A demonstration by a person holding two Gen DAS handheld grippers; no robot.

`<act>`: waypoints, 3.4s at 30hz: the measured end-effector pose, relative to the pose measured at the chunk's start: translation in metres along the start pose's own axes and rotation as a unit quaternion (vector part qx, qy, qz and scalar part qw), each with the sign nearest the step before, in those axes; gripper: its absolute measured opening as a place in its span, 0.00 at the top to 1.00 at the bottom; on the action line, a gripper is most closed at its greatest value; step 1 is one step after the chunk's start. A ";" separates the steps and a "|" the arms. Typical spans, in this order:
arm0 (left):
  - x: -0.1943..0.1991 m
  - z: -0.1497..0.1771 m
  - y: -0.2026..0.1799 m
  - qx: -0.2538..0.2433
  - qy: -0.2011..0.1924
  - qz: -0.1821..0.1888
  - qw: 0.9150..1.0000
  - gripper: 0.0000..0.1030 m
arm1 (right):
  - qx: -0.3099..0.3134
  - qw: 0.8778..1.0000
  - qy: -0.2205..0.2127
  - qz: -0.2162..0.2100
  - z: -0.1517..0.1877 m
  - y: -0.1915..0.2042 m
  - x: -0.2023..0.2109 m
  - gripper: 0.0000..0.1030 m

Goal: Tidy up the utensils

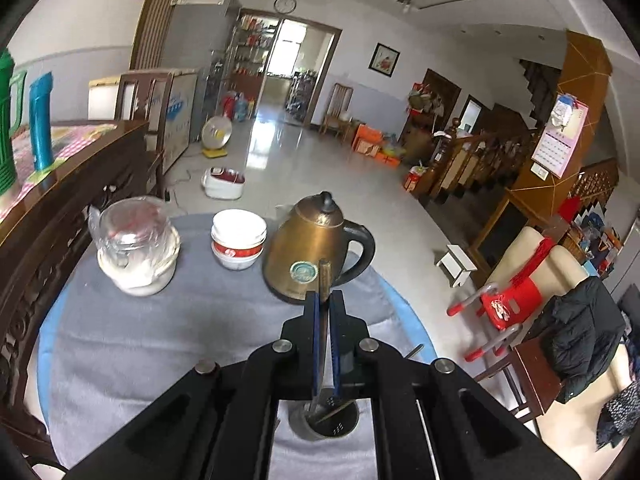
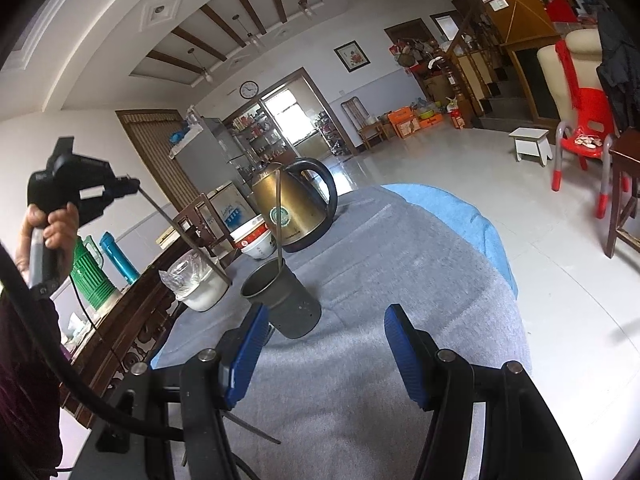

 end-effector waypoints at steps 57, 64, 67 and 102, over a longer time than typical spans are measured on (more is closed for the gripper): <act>-0.093 0.253 0.245 0.228 0.221 -0.054 0.947 0.92 | 0.016 0.974 0.224 -0.043 0.111 0.097 -0.164 0.61; -0.070 0.221 0.257 0.186 0.189 -0.069 0.962 0.92 | 0.037 0.951 0.305 -0.007 0.153 0.124 -0.211 0.60; -0.066 0.208 0.257 0.152 0.178 -0.081 0.969 0.92 | 0.080 0.944 0.321 0.008 0.169 0.135 -0.215 0.60; -0.108 0.240 0.250 0.052 0.284 -0.057 0.956 0.91 | 0.010 0.955 0.288 0.071 0.102 0.076 -0.229 0.66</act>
Point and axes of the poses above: each gripper's, at about its wrist camera, not at the fingertips, and x roughly against the way its jaws point, y to its left, z to its underside, the point moved 9 cm from there along -x, roughly the way its jaws point, and after that the axes turned 4 degrees about -z, right-handed, at the moved point
